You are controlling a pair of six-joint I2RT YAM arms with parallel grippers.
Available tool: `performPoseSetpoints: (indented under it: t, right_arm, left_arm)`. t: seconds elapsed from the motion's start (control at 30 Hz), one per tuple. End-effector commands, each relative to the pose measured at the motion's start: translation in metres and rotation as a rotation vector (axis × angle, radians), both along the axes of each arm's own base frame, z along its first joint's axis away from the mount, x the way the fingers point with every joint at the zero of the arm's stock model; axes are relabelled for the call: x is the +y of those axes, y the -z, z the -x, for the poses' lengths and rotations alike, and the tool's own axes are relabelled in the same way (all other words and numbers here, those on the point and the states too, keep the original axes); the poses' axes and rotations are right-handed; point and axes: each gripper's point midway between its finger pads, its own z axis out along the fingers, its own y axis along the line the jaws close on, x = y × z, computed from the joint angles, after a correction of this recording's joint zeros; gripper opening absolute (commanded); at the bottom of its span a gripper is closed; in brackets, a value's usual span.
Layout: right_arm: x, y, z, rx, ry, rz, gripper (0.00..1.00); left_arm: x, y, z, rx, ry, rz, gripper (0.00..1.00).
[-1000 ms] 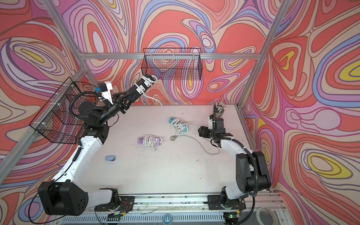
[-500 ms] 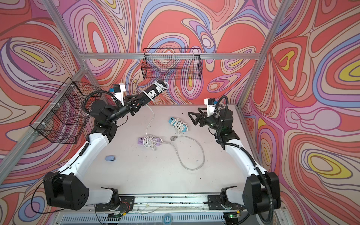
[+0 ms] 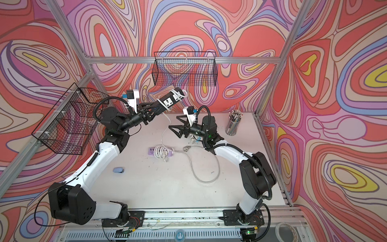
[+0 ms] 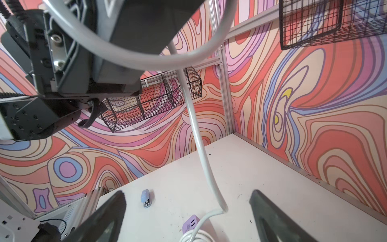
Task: Unwrap the cord wrapped around the power strip
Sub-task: Unwrap the power cord from the power strip.
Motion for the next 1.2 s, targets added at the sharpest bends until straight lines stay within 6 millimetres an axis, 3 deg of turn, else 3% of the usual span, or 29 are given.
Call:
performPoseSetpoints:
  t: [0.0, 0.23, 0.33, 0.43, 0.47, 0.53, 0.57, 0.73, 0.83, 1.0, 1.17]
  right_arm:
    - [0.005, -0.024, -0.008, -0.099, 0.022, -0.062, 0.96]
    - [0.027, -0.007, -0.021, -0.075, 0.000, -0.094, 0.92]
    - [0.031, -0.005, -0.026, -0.070, -0.006, -0.114, 0.84]
    - [0.034, -0.003, -0.029, -0.062, -0.016, -0.124, 0.61]
    - [0.034, -0.003, -0.029, -0.056, -0.020, -0.129, 0.48]
    - [0.035, -0.001, -0.030, -0.039, -0.023, -0.136, 0.12]
    - [0.034, -0.001, -0.031, -0.033, -0.015, -0.135, 0.00]
    - [0.017, 0.000, -0.040, -0.008, 0.042, -0.119, 0.00]
    - [-0.010, -0.009, -0.055, 0.003, 0.076, -0.131, 0.00]
    - [-0.067, -0.050, -0.080, -0.056, 0.165, -0.128, 0.00]
    - [-0.095, -0.102, -0.089, -0.151, 0.210, -0.085, 0.00]
  left_arm:
    - [-0.001, -0.035, 0.013, -0.118, 0.024, 0.034, 0.00]
    - [-0.002, -0.037, 0.015, -0.118, 0.034, 0.044, 0.00]
    - [-0.002, -0.038, 0.015, -0.119, 0.038, 0.049, 0.00]
    - [-0.002, -0.039, 0.017, -0.121, 0.042, 0.052, 0.00]
    - [-0.002, -0.040, 0.017, -0.123, 0.043, 0.055, 0.00]
    - [-0.002, -0.041, 0.018, -0.124, 0.046, 0.056, 0.00]
    - [-0.002, -0.042, 0.019, -0.128, 0.046, 0.054, 0.00]
    - [-0.002, -0.044, 0.022, -0.132, 0.048, 0.044, 0.00]
    - [-0.004, -0.045, 0.023, -0.121, 0.070, 0.047, 0.00]
    - [-0.017, -0.040, 0.027, -0.102, 0.116, 0.025, 0.00]
    - [-0.040, -0.028, 0.033, -0.066, 0.219, -0.008, 0.00]
